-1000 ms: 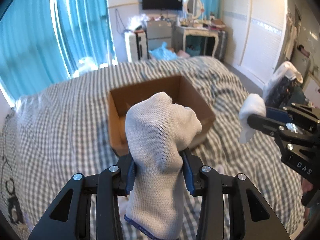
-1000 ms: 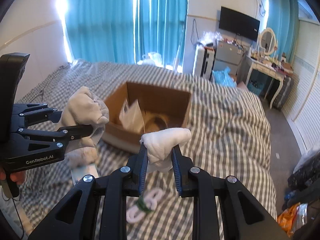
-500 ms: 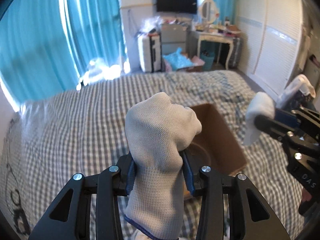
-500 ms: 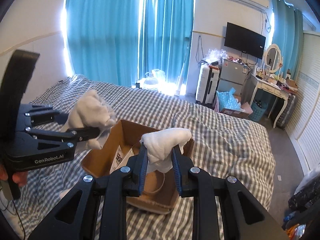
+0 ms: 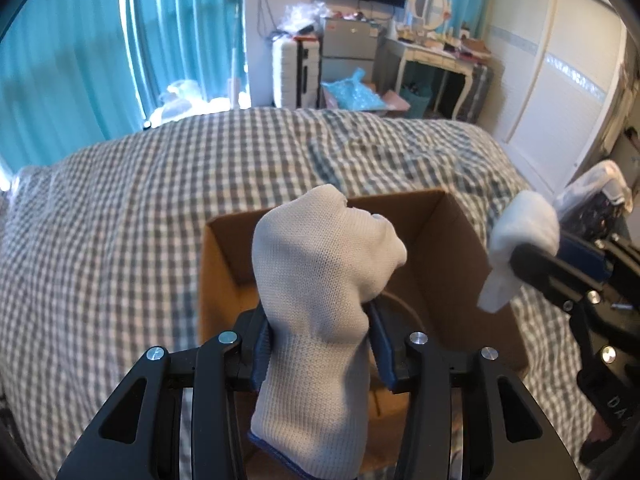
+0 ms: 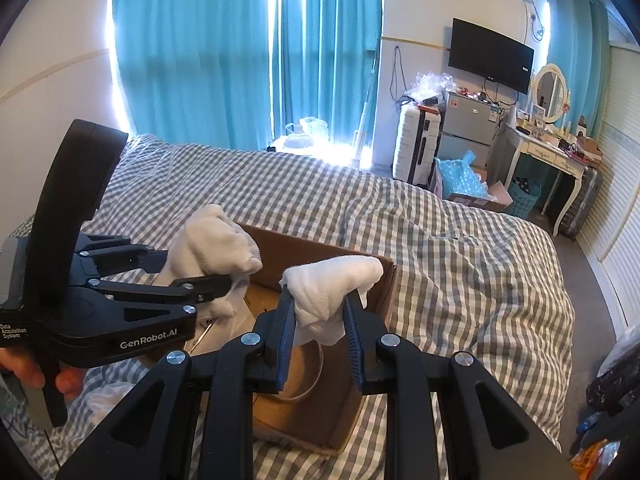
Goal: Organize soft objects
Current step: 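Carry both white socks into the box and open both grippers, then move both grippers back over the remaining items on the bed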
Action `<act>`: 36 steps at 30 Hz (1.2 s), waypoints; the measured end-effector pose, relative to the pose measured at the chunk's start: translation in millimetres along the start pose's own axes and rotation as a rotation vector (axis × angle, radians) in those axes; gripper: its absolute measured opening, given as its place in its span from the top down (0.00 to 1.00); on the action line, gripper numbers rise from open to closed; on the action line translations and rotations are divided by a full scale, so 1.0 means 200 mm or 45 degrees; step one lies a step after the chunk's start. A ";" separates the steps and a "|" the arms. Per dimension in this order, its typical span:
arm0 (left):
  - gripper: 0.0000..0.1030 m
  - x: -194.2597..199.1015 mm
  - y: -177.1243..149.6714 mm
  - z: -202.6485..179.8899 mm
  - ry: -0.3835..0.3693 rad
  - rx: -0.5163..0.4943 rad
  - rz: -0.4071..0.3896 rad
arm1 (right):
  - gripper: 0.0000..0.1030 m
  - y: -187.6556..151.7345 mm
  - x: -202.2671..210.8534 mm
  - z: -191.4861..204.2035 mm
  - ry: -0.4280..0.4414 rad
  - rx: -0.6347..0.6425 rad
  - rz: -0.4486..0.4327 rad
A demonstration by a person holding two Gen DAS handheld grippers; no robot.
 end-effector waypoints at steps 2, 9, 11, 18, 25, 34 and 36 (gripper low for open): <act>0.51 0.00 0.01 0.00 -0.007 0.004 0.001 | 0.77 0.01 -0.04 -0.02 0.003 -0.012 0.000; 0.40 0.03 0.03 0.05 0.033 -0.002 -0.025 | 0.73 0.07 -0.12 -0.03 0.002 -0.043 -0.013; 0.40 0.06 0.04 0.06 0.022 -0.015 -0.035 | 0.58 0.09 -0.14 -0.04 -0.007 -0.056 -0.017; 0.39 0.19 0.09 0.10 -0.007 0.007 -0.083 | 0.35 0.13 -0.10 -0.04 -0.031 -0.081 -0.029; 0.39 0.37 0.04 0.12 0.015 0.000 -0.120 | 0.28 0.13 0.12 -0.03 -0.081 -0.061 -0.040; 0.30 0.73 -0.12 0.10 0.042 -0.111 -0.196 | 0.13 0.02 0.48 0.10 -0.119 -0.015 -0.006; 0.17 0.83 -0.17 0.09 0.068 -0.134 -0.250 | 0.09 -0.03 0.55 0.14 -0.131 -0.007 0.017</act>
Point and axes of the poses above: each gripper's, at about its wrist camera, not at the fingertips, and x roughly against the way its jaws point, z to its left, y to its top, the point moved 7 cm from there along -x, roughly the way its jaws point, and after that the axes turned 9 degrees about x, right-handed, at the moved point
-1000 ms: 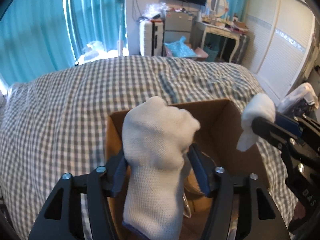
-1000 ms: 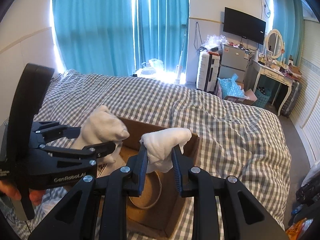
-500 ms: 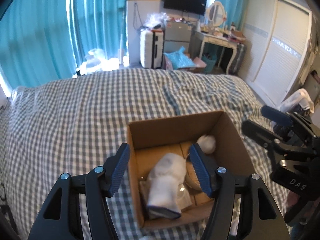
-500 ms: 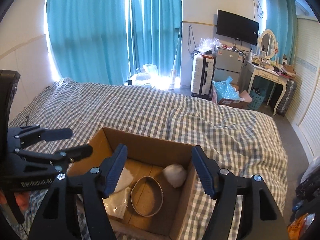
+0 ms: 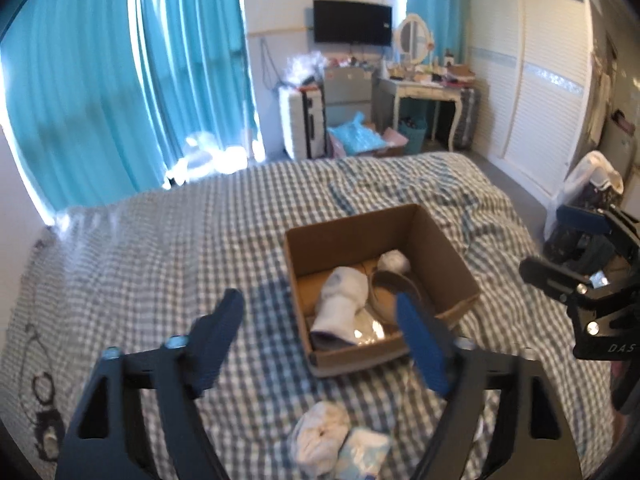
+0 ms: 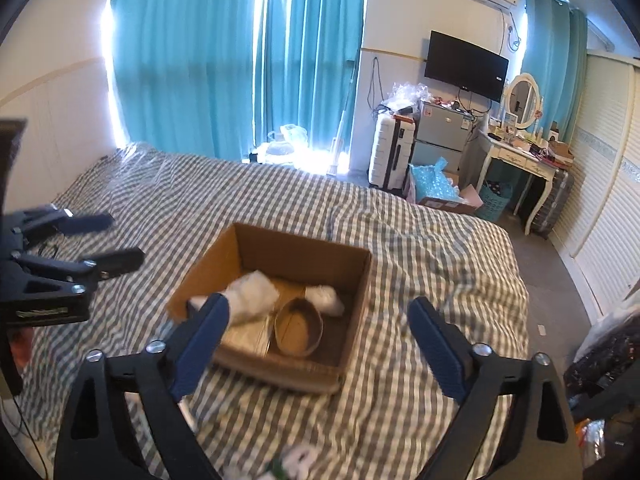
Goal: Organize soft objects
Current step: 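Move both grippers back over the remaining items on the bed, then grasp the small white roll with the right gripper while the left grasps the blue tissue pack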
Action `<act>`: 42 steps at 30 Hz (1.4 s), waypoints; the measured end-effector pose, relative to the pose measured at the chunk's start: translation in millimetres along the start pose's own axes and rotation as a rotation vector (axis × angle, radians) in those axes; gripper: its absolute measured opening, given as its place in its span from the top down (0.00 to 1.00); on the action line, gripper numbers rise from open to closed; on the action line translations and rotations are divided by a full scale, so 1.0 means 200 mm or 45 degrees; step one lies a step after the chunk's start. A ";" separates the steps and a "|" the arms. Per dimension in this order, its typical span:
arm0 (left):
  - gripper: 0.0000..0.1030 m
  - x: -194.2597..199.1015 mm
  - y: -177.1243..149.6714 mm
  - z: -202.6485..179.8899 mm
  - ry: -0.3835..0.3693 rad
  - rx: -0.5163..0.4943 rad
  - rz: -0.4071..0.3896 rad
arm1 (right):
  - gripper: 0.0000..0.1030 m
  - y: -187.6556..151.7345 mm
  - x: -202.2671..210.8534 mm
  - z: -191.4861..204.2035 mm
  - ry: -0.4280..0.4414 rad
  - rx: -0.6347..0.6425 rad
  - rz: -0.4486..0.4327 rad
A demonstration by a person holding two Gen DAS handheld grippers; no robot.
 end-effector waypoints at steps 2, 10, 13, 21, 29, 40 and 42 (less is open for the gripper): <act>0.13 0.10 -0.02 -0.01 0.006 -0.027 -0.049 | 0.08 -0.04 0.07 0.04 0.006 -0.005 0.018; 0.13 0.34 -0.18 -0.01 0.026 -0.006 -0.092 | 0.07 -0.19 0.29 0.18 0.012 0.000 0.049; 0.13 0.36 -0.28 0.00 0.014 0.027 -0.082 | 0.07 -0.26 0.32 0.24 0.001 0.003 0.076; 0.13 0.25 -0.55 0.03 0.030 0.041 0.034 | 0.07 -0.52 0.23 0.36 0.074 -0.049 0.184; 0.13 0.05 -0.90 0.07 0.058 0.060 0.207 | 0.29 -0.79 0.05 0.57 0.219 0.052 0.304; 0.13 -0.11 -1.11 0.01 0.034 0.009 0.338 | 0.64 -1.01 -0.23 0.73 0.375 0.099 0.468; 0.13 -0.14 -1.12 0.01 0.034 0.003 0.343 | 0.64 -1.01 -0.26 0.74 0.399 0.098 0.479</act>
Point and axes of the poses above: each gripper's, at about its wrist camera, not at the fingertips, and x roughly against the way its jaws point, z to its left, y to its top, the point moved 7 cm from there along -x, roughly the way its jaws point, and after that the axes turned 9 degrees about x, right-handed, at the moved point
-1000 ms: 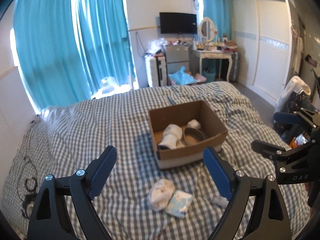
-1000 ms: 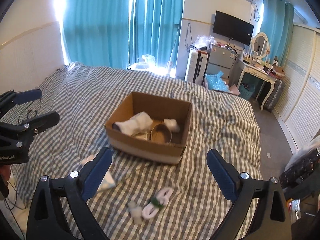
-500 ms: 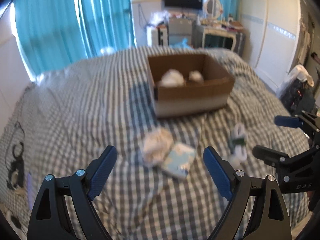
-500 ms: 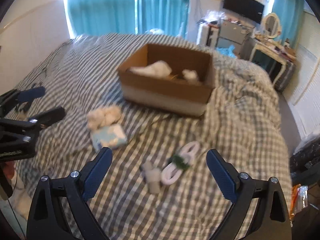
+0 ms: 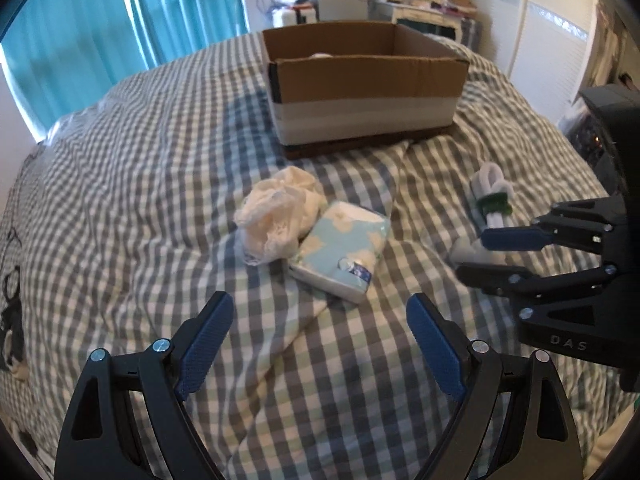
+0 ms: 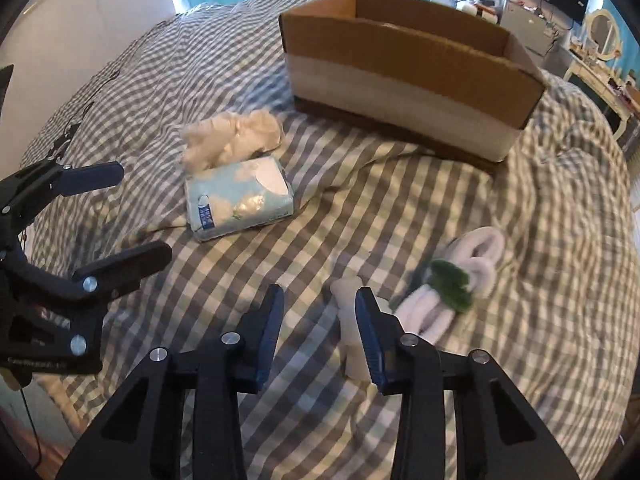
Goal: Organize soft objects
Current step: 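Grasp the small white roll with the right gripper while the left grasps the blue tissue pack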
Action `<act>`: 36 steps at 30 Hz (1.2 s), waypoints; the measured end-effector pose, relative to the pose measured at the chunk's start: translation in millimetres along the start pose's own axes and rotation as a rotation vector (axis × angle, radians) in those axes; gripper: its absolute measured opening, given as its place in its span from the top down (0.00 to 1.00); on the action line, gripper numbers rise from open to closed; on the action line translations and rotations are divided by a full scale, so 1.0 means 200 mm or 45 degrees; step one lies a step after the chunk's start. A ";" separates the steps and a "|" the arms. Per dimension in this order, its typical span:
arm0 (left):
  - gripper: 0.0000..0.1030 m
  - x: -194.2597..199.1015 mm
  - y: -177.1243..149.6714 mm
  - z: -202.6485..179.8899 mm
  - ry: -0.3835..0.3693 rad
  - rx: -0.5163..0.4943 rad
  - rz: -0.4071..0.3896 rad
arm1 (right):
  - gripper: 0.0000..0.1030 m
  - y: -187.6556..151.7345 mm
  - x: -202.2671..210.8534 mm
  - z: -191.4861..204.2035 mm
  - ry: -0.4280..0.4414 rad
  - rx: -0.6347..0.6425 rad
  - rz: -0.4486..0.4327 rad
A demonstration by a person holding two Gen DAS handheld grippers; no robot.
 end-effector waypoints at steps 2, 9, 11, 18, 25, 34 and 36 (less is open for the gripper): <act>0.13 -0.02 0.01 0.00 -0.007 0.001 0.004 | 0.64 0.00 -0.04 -0.01 -0.002 0.013 0.017; 0.13 -0.08 0.04 -0.03 -0.027 -0.007 0.011 | 0.64 -0.03 -0.14 -0.13 -0.049 -0.028 0.067; 0.13 -0.10 0.05 -0.05 -0.033 -0.012 0.011 | 0.63 -0.05 -0.16 -0.15 -0.059 -0.023 0.093; 0.13 -0.16 0.07 -0.10 -0.054 -0.049 0.011 | 0.63 -0.08 -0.21 -0.16 -0.105 0.042 0.127; 0.15 -0.25 0.08 -0.12 -0.060 -0.062 0.038 | 0.72 -0.06 -0.22 -0.17 -0.089 0.024 0.115; 0.41 -0.34 0.09 -0.08 -0.051 -0.083 0.054 | 0.72 -0.05 -0.08 -0.22 -0.031 -0.029 0.060; 0.43 -0.31 0.09 -0.07 -0.081 -0.059 0.057 | 0.72 -0.06 -0.06 -0.21 -0.029 -0.028 0.048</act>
Point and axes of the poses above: each gripper's, at about its wrist camera, not at the fingertips, and x roughly against the way its jaws point, z to its left, y to its top, the point moved 7 cm from there along -x, roughly the way its jaws point, and after that the axes turned 9 degrees about x, right-handed, at the moved point
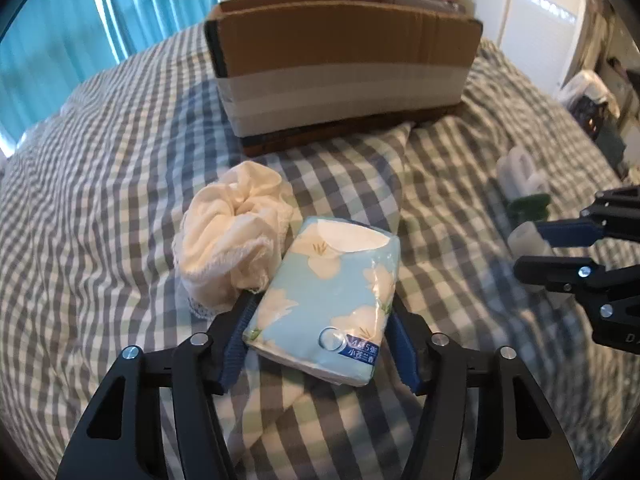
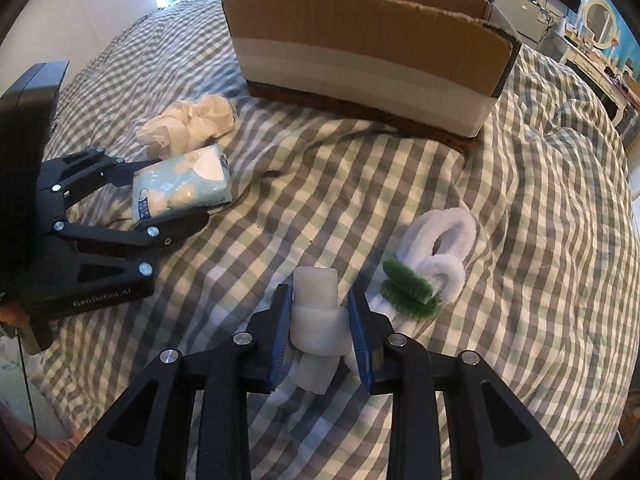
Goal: Organize soft objects
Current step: 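Grasp the small white roll with the right gripper while the left grasps the blue tissue pack, then carry the white roll and tissue pack into the box and open both grippers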
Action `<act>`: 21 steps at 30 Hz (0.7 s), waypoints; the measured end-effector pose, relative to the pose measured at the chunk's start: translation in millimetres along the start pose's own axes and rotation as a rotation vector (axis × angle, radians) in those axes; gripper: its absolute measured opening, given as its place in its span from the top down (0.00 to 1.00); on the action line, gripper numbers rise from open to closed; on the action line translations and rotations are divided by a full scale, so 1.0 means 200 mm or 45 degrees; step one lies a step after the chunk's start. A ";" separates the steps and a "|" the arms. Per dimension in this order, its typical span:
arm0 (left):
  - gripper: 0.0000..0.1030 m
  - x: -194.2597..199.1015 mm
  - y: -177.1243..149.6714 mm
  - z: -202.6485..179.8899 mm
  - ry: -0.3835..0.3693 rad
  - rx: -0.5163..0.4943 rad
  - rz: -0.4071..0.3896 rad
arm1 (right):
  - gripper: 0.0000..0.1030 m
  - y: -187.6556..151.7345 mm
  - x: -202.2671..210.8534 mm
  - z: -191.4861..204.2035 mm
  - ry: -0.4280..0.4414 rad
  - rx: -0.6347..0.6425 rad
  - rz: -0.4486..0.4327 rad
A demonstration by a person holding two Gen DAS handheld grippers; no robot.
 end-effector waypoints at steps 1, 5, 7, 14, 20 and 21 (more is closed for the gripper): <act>0.43 0.02 0.00 0.00 -0.014 0.010 0.000 | 0.72 0.00 0.02 0.00 0.006 -0.002 -0.007; 0.44 0.11 -0.01 -0.03 -0.038 0.010 -0.016 | 0.72 0.03 0.09 0.03 0.012 0.003 -0.040; 0.44 0.17 -0.02 -0.05 -0.051 0.007 -0.022 | 0.72 0.05 0.15 0.06 0.009 0.011 -0.065; 0.44 0.37 0.05 -0.11 -0.077 0.008 -0.078 | 0.72 0.13 0.36 0.11 -0.009 0.029 -0.168; 0.44 0.54 0.18 -0.11 -0.061 0.016 -0.149 | 0.72 0.29 0.58 0.10 -0.049 0.032 -0.294; 0.44 0.56 0.21 -0.10 -0.055 0.021 -0.163 | 0.72 0.31 0.62 0.09 -0.057 0.026 -0.314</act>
Point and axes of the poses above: each gripper's, at about its wrist camera, not at the fingertips, and x roughly against the way its jaws point, z to its left, y to its top, the point moved 7 cm from there along -x, roughly the way its jaws point, and after that the axes turned 9 degrees about x, right-handed, at the moved point
